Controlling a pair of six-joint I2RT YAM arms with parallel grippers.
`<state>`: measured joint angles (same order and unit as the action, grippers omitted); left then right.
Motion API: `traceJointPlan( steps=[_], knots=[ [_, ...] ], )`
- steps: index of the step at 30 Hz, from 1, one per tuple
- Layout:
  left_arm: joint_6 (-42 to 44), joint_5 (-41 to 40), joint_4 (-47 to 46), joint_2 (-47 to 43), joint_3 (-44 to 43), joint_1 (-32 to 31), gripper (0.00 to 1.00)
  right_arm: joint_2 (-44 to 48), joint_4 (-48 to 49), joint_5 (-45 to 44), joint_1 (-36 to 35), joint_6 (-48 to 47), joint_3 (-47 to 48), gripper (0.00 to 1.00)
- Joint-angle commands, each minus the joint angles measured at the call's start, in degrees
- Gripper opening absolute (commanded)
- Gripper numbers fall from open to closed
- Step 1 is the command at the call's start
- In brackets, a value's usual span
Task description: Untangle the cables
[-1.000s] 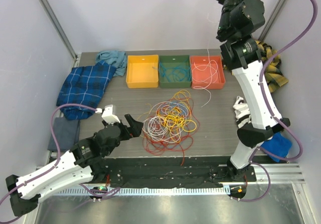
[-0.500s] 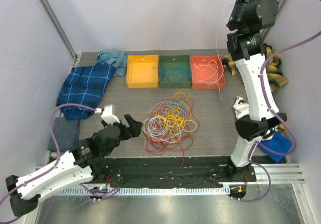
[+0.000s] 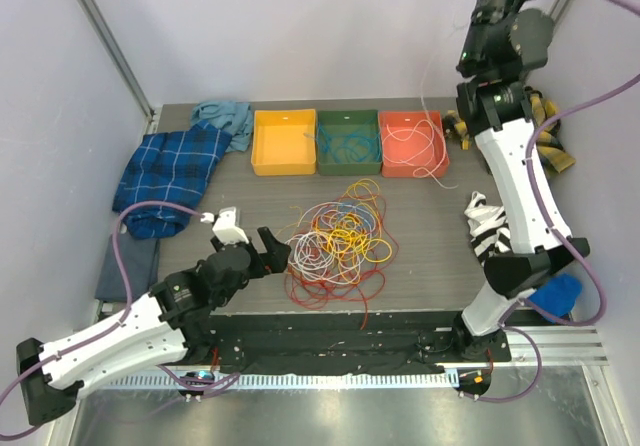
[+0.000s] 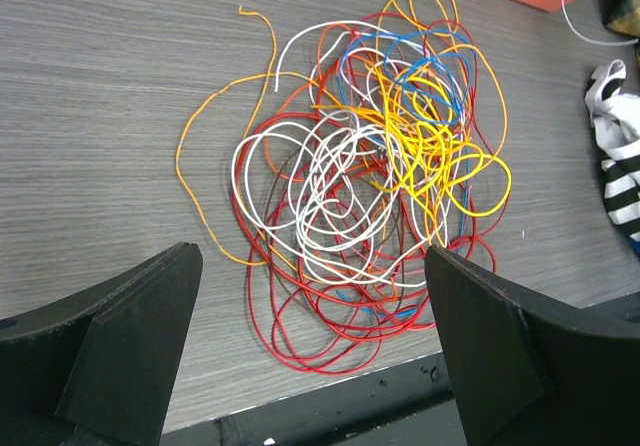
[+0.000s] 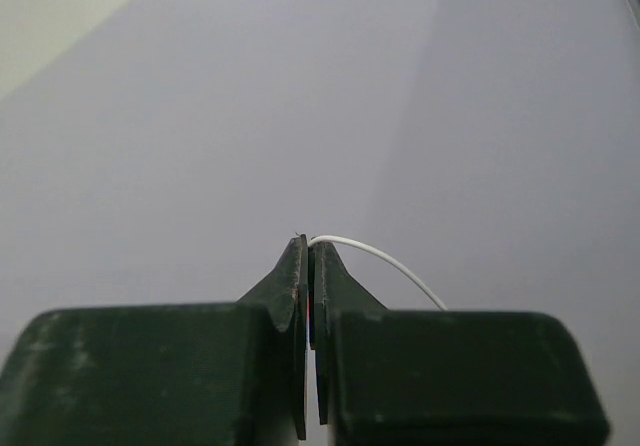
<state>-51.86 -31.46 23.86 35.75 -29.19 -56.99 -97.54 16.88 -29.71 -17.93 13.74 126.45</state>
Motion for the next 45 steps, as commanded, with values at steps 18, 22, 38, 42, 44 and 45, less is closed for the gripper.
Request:
traceJointPlan(
  steps=[18, 22, 38, 42, 44, 45],
  knots=[
    [0.5, 3.3, -6.2, 1.2, 1.5, -0.2, 1.00, 28.0, -11.9, -5.2, -0.6, 16.9, -63.1, 0.01],
    [0.5, 5.3, -7.6, 3.0, 1.5, -0.2, 1.00, 30.1, -21.6, -3.0, -0.5, 24.6, -71.4, 0.01],
    [-0.9, 4.0, -5.8, -0.5, 2.7, -0.2, 1.00, 15.6, -27.0, 10.6, -0.4, 43.1, -83.1, 0.42],
    [-0.5, 3.9, -5.8, -0.3, 2.6, -0.3, 1.00, 16.7, -26.6, 9.1, -0.3, 43.1, -84.1, 0.62],
    [-0.2, 3.8, -6.0, -0.2, 2.6, -0.2, 1.00, 17.2, -27.5, 8.3, -0.2, 43.3, -83.8, 0.71],
    [0.0, 3.8, -6.0, -0.3, 2.6, -0.3, 1.00, 17.2, -27.7, 8.6, 0.2, 43.7, -83.9, 0.73]
  ],
)
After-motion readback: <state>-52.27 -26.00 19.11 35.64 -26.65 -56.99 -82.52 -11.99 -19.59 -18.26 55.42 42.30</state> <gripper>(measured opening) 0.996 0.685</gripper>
